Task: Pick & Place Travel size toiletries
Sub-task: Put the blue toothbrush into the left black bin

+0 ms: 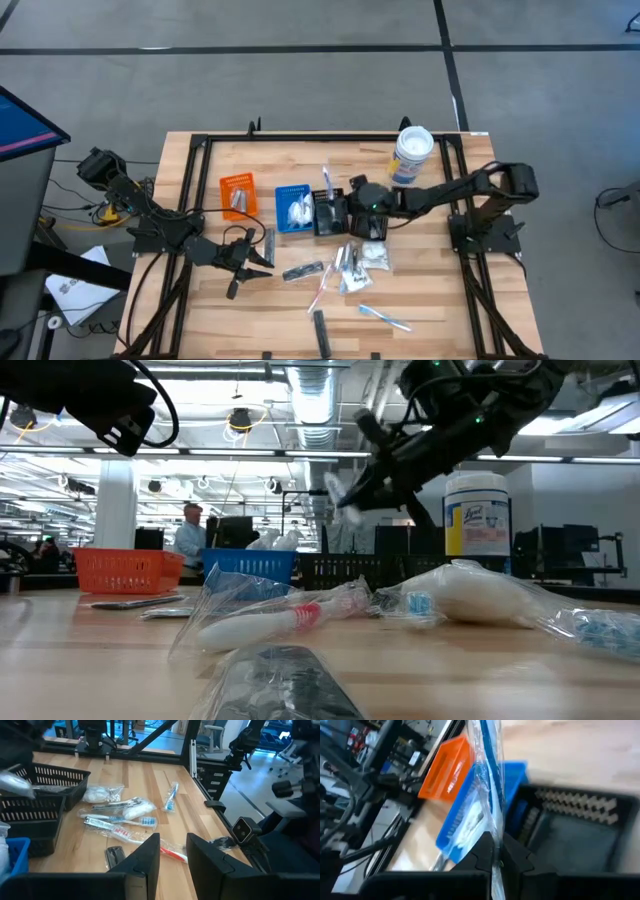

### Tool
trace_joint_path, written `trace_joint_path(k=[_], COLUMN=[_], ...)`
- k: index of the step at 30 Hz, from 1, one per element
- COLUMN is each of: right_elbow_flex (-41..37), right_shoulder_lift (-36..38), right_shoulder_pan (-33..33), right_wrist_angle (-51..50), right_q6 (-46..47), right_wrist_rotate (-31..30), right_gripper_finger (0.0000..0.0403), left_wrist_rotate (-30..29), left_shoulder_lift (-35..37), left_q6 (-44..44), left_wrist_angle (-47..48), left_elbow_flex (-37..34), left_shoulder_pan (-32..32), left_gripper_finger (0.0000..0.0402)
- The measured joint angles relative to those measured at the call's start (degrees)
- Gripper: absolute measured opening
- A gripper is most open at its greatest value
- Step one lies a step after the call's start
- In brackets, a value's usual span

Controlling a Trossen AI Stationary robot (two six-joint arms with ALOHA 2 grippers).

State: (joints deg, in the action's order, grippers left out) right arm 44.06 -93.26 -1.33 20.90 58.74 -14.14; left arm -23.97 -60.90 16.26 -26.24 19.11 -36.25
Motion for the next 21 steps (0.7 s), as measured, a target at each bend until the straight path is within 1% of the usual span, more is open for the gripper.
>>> trace_joint_path(k=[5,8,11,13,18,21], right_elbow_flex=[3.7,6.8,10.2,11.7,15.1,14.9], right_shoulder_lift=[-3.2,-3.6,-3.6,-3.5,-4.4,-5.8], right_shoulder_pan=[2.0,1.9,1.6,1.4,1.5,1.6], right_wrist_angle=[-1.4,-10.2,-20.3,-24.5,-26.1,-26.4], right_q6=[0.9,0.9,0.8,0.8,0.1,-0.2], right_wrist_rotate=[0.4,0.7,0.2,-0.8,-1.2,-1.3], right_gripper_finger=[0.0017,0.0019,0.0010,0.0006,0.0016,0.0019], left_wrist_rotate=[0.0,0.0,0.0,0.0,0.0,0.0], left_shoulder_lift=[0.0,0.0,0.0,0.0,0.0,0.0], left_q6=[0.5,0.5,0.4,0.2,0.2,0.2], left_wrist_angle=[-0.1,-0.2,-0.4,-0.4,-0.4,-0.5], left_elbow_flex=[0.0,0.0,-0.1,-0.1,-0.1,-0.1], left_shoulder_pan=[-0.1,-0.3,-0.7,-0.7,-0.7,-0.7], left_gripper_finger=[0.0090,0.0090,0.0090,0.0090,0.0090,0.0090])
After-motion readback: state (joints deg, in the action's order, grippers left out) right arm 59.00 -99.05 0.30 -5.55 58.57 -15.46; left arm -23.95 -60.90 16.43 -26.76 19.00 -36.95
